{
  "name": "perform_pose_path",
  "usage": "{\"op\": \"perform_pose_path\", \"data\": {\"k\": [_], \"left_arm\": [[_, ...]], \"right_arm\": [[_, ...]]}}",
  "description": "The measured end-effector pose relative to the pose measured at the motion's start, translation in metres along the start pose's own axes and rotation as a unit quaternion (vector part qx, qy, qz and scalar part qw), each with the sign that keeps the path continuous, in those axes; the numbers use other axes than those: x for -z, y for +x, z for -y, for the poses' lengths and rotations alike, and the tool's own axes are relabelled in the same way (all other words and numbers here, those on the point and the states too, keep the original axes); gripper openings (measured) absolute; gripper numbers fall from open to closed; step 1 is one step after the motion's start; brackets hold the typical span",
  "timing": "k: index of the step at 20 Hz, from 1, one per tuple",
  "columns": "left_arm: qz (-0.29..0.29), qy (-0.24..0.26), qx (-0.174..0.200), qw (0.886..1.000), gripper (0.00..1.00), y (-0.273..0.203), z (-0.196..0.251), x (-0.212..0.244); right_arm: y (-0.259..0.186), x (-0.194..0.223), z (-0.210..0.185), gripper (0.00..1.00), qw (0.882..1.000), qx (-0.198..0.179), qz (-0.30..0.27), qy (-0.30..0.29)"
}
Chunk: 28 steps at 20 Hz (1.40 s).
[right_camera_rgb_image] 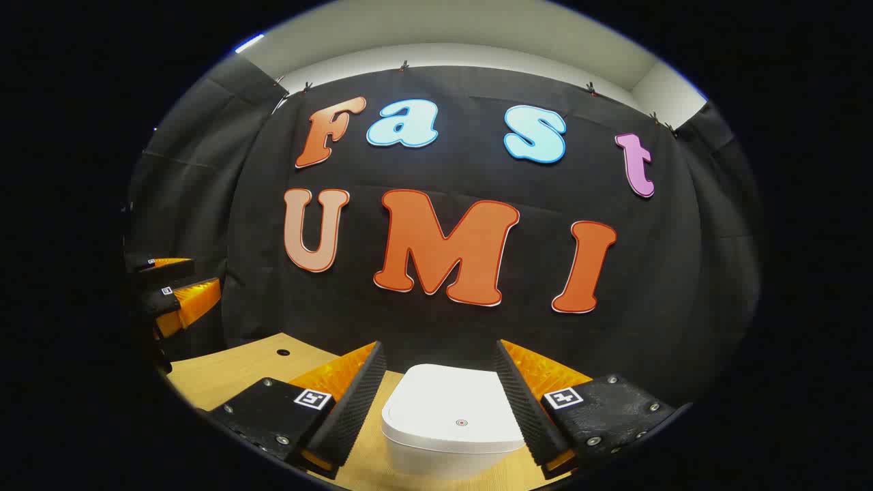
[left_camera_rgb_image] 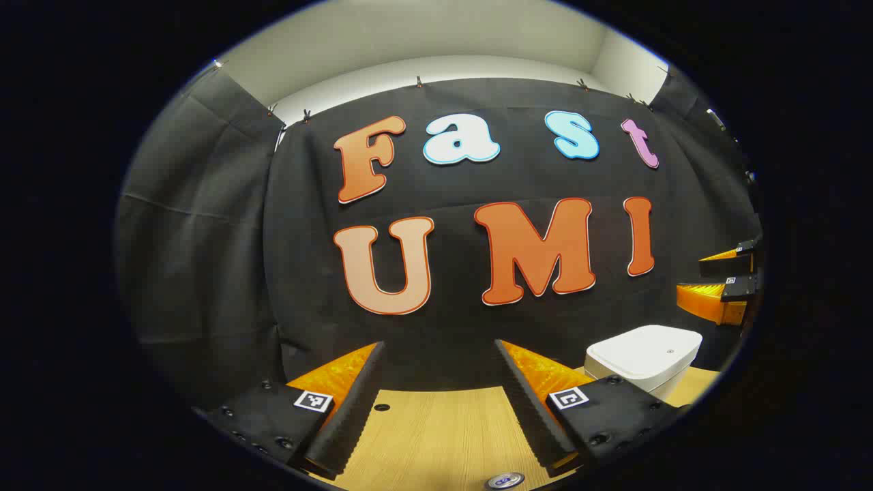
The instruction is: Press the lid of the desktop garbage bin to open it, pick up the crumpled paper on the desktop and throw it into the bin, then pick up the pop can on the desktop and drop it into the bin, and finally close the garbage bin lid.
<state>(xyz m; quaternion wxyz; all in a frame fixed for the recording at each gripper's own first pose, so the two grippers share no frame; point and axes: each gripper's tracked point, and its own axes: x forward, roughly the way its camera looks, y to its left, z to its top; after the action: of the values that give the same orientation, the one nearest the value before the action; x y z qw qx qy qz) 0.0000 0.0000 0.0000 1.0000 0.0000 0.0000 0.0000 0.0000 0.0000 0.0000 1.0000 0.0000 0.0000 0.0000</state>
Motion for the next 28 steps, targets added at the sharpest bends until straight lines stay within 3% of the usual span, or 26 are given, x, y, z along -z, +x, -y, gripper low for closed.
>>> {"op": "perform_pose_path", "data": {"k": [8,9,12,13,14,19,21,22,28], "left_arm": [[-0.001,0.001,0.003,1.0,0.99,-0.006,-0.001,0.001],[-0.002,0.001,0.003,1.0,0.95,-0.007,-0.001,0.002],[-0.004,-0.001,0.001,1.0,0.99,-0.008,-0.005,0.003],[-0.005,-0.001,0.0,1.0,0.95,-0.009,-0.005,0.003],[-0.005,-0.001,0.0,1.0,0.99,-0.01,-0.005,0.004],[-0.006,0.002,-0.002,1.0,0.99,-0.014,-0.006,0.006],[-0.007,0.001,-0.002,1.0,0.95,-0.014,-0.007,0.007],[-0.008,0.001,-0.003,1.0,0.99,-0.014,-0.007,0.008],[-0.016,0.002,-0.008,1.0,1.0,-0.015,-0.011,0.014]], "right_arm": [[-0.003,-0.001,-0.001,0.97,1.0,0.003,-0.002,0.001],[-0.003,0.0,0.0,0.97,1.0,0.003,-0.005,0.0],[-0.003,-0.001,-0.001,0.97,1.0,0.003,-0.006,-0.001],[-0.004,-0.002,0.0,0.97,1.0,0.004,-0.007,-0.002],[-0.004,-0.001,0.001,0.97,1.0,0.004,-0.008,-0.004],[-0.002,-0.003,0.007,0.97,1.0,0.01,-0.012,-0.013],[-0.001,-0.004,0.012,0.94,1.0,0.011,-0.012,-0.008],[-0.001,-0.003,0.012,0.93,1.0,0.01,-0.014,-0.004],[0.005,0.004,0.024,0.72,0.999,0.017,-0.03,-0.013]]}}
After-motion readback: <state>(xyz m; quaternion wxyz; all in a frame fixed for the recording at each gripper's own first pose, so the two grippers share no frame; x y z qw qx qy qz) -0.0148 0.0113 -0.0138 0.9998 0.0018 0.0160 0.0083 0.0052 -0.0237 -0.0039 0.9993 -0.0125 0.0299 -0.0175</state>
